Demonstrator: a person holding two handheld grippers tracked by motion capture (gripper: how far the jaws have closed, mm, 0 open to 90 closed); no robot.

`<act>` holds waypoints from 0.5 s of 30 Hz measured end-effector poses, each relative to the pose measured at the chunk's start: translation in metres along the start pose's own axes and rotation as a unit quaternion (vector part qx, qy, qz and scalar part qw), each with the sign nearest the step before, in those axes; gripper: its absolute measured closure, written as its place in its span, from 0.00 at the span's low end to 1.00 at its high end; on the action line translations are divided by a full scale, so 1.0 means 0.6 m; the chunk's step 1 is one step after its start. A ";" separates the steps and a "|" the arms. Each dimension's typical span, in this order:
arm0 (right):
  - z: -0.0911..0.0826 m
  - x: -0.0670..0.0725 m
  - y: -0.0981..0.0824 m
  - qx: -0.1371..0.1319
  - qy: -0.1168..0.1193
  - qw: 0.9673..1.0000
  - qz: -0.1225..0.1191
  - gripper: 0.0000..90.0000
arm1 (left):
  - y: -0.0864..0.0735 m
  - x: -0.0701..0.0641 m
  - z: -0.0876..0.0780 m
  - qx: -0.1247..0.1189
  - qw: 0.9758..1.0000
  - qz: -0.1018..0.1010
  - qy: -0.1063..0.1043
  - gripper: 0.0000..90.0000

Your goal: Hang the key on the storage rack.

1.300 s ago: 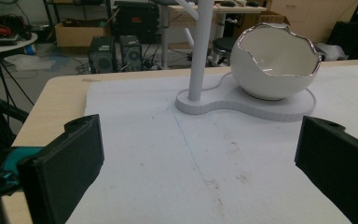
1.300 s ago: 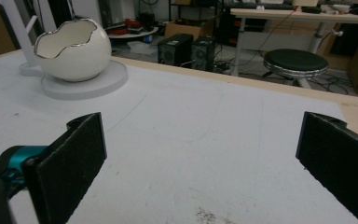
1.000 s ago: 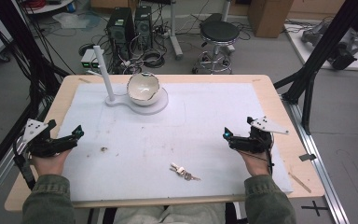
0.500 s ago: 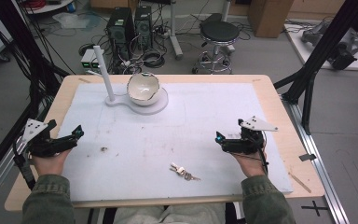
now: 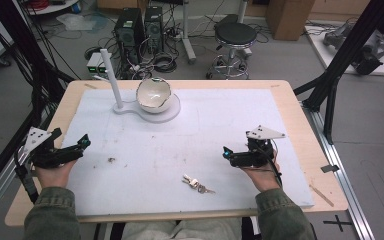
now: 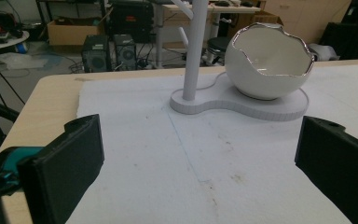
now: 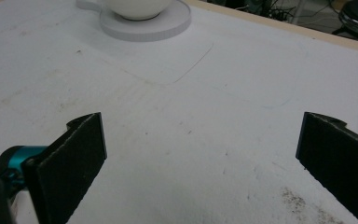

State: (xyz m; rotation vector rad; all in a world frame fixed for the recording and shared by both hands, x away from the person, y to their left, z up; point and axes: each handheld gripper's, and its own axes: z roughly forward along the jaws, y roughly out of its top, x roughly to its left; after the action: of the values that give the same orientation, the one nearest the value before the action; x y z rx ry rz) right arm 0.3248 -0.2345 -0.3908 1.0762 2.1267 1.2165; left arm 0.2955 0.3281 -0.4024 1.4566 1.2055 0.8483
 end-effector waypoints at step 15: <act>0.027 0.033 0.004 0.062 0.038 0.997 -0.021 0.01 | 0.000 -0.001 0.002 0.003 1.000 0.003 -0.002 0.02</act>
State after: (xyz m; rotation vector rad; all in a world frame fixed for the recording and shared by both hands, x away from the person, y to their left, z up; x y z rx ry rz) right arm 0.3255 -0.2098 -0.3972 1.0464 2.2966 1.1368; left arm 0.2962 0.3270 -0.4029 1.4671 1.2013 0.8456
